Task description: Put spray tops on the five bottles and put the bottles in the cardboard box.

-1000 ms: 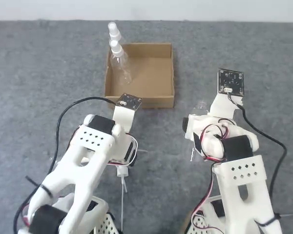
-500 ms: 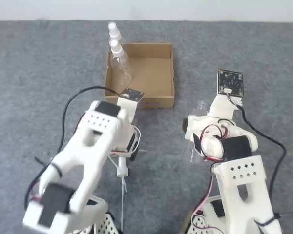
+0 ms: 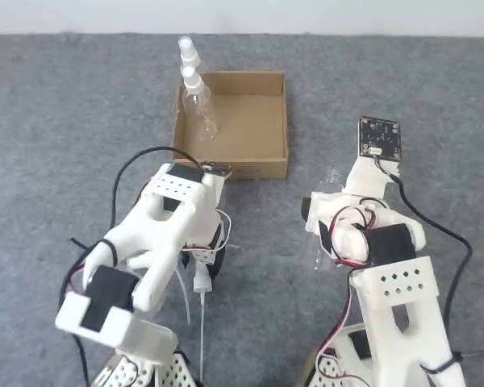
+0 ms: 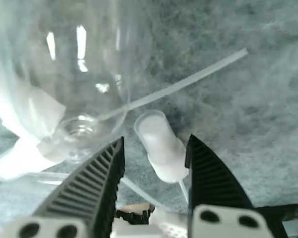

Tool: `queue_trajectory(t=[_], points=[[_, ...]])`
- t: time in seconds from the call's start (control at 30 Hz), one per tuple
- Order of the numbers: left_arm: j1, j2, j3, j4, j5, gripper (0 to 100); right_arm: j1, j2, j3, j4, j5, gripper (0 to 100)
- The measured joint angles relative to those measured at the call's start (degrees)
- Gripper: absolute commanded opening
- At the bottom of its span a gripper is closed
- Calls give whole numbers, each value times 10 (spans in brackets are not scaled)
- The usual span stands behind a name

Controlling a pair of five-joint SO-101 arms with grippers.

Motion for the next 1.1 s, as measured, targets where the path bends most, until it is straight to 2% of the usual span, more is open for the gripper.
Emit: queue_trajectory(t=[0.13, 0.27, 0.5, 0.8, 0.93, 1.1], points=[[1, 23, 0, -30, 16, 176, 0, 0, 0, 0, 0, 20], [3, 38, 0, -55, 17, 81, 0, 0, 0, 0, 0, 20], [5, 40, 0, -62, 20, 14, 0, 0, 0, 0, 0, 20], [5, 40, -1, -62, 21, 12, 0, -2, 0, 0, 0, 20], [4, 42, -33, -44, 22, 12, 0, -2, 0, 0, 0, 20], [4, 42, -116, 26, 22, 12, 0, -2, 0, 0, 0, 20]])
